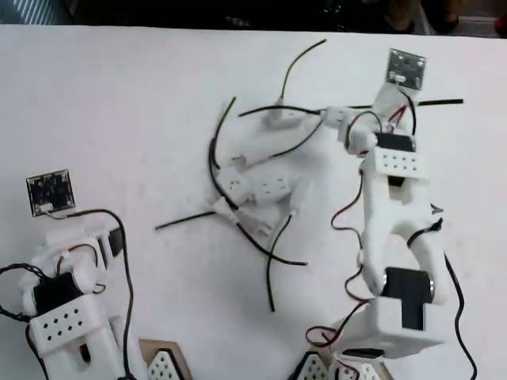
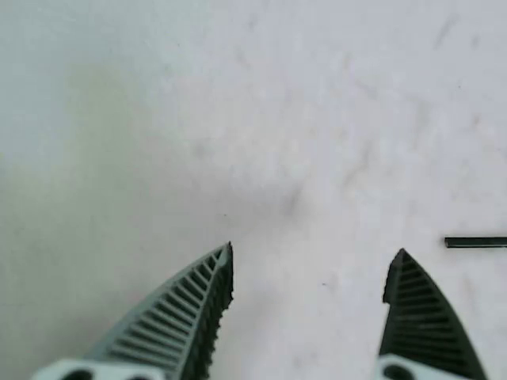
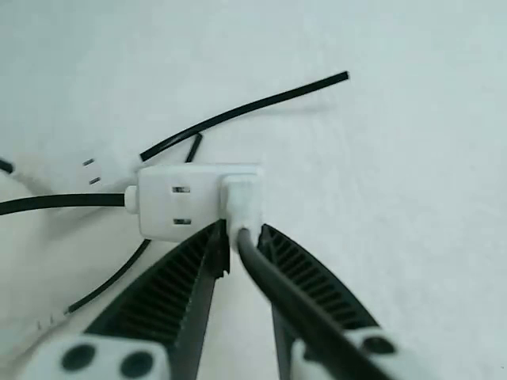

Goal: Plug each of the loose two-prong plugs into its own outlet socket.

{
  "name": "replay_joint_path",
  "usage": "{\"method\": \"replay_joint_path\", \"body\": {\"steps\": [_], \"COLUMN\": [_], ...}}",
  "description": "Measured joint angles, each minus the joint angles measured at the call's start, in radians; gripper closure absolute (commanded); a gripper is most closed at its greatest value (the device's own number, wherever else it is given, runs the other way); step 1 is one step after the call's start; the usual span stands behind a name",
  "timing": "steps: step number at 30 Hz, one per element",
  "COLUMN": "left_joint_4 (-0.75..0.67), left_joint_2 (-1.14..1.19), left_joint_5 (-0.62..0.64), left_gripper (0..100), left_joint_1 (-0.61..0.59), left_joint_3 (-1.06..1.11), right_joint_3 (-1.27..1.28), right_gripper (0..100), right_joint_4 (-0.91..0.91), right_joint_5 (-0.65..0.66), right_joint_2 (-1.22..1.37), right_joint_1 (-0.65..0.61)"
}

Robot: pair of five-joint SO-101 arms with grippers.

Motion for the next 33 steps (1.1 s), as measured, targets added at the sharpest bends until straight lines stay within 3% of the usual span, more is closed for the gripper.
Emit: {"method": "replay_joint_path", "body": {"steps": [4,6,10,19,23,27,33], "left_joint_4": [0.000,0.000,0.000,0.000,0.000,0.000,0.000], "left_joint_2": [0.000,0.000,0.000,0.000,0.000,0.000,0.000], "left_joint_5": [0.000,0.000,0.000,0.000,0.000,0.000,0.000], "left_gripper": [70,70,70,70,70,70,70], "left_joint_1": [0.000,0.000,0.000,0.000,0.000,0.000,0.000], "left_joint_3": [0.000,0.000,0.000,0.000,0.000,0.000,0.000], "right_joint_3": [-0.066,-0.120,-0.258,-0.420,-0.420,-0.431,-0.433], "right_gripper": [89.8,84.6,84.1,84.1,84.1,84.1,84.1], "right_joint_4": [0.023,0.097,0.310,0.647,0.684,0.669,0.566], "right_joint_5": [-0.052,-0.086,-0.152,-0.172,-0.187,-0.293,-0.454], "right_joint_2": [0.048,0.051,0.051,0.048,0.048,0.104,0.226], "right_joint_1": [0.049,0.064,0.061,-0.114,-0.255,-0.396,-0.494]}}
